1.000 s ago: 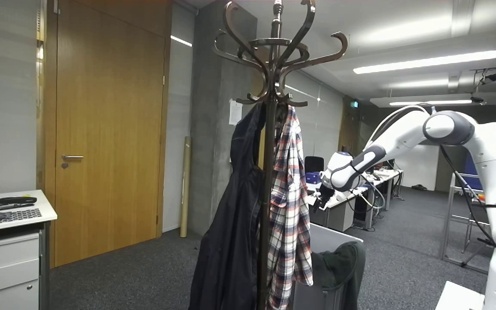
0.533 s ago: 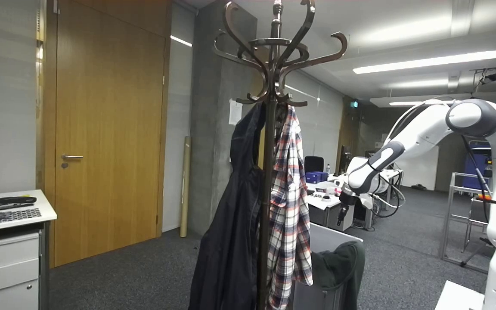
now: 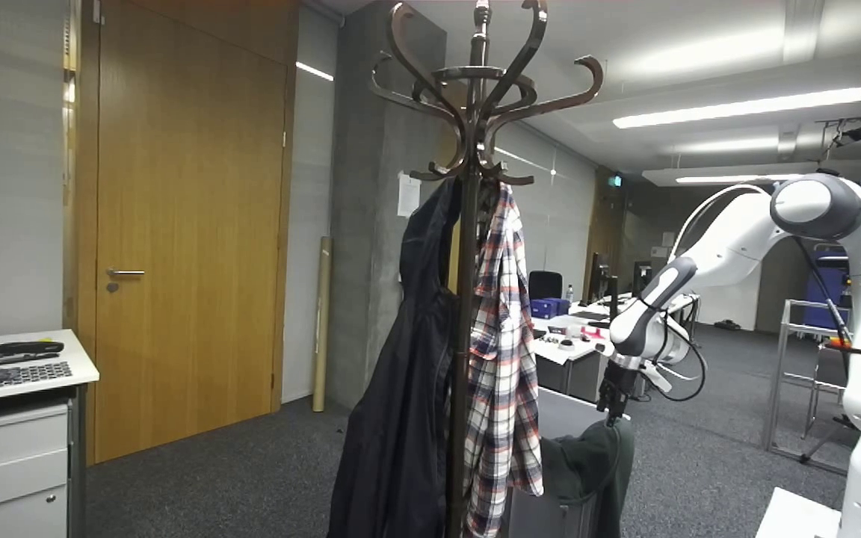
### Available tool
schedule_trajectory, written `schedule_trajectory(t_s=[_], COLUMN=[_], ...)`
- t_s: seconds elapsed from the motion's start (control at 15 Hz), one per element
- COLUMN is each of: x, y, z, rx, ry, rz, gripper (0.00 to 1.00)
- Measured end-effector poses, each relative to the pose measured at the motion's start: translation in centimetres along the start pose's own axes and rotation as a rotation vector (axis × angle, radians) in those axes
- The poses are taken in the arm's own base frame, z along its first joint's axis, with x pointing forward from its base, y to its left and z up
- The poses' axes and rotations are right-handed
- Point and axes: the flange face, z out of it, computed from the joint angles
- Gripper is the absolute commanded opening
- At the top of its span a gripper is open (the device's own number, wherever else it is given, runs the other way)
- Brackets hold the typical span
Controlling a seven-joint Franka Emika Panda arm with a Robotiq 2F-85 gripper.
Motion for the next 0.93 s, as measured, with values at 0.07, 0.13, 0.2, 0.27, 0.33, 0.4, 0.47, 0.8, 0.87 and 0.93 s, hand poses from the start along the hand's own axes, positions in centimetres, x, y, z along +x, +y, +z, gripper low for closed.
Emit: schedule_trajectory(t_s=[0.07, 0.13, 0.2, 0.27, 0.33, 0.4, 0.47, 0.8, 0.87, 0.93], x=[-0.2, -0.3, -0.5, -0.8, -1.0, -1.4, -1.8, -3.0, -2.8, -2.6], y=[-0.6, -1.1, -1.5, -1.8, -2.0, -2.1, -2.2, -2.1, -1.9, -1.8], z=[0.8, 1.6, 2.2, 2.9, 3.6, 4.3, 5.0, 7.5, 7.8, 7.9], rx=[0.017, 0.034, 0.049, 0.062, 0.074, 0.085, 0.093, 0.077, 0.063, 0.048], ry=[-0.005, -0.014, -0.022, -0.031, -0.041, -0.053, -0.067, -0.102, -0.1, -0.098], rz=[-0.032, -0.062, -0.085, -0.1, -0.108, -0.112, -0.113, -0.093, -0.086, -0.082], gripper=[1.0, 1.0, 1.0, 1.0, 0.96, 0.94, 0.94, 1.0, 1.0, 1.0])
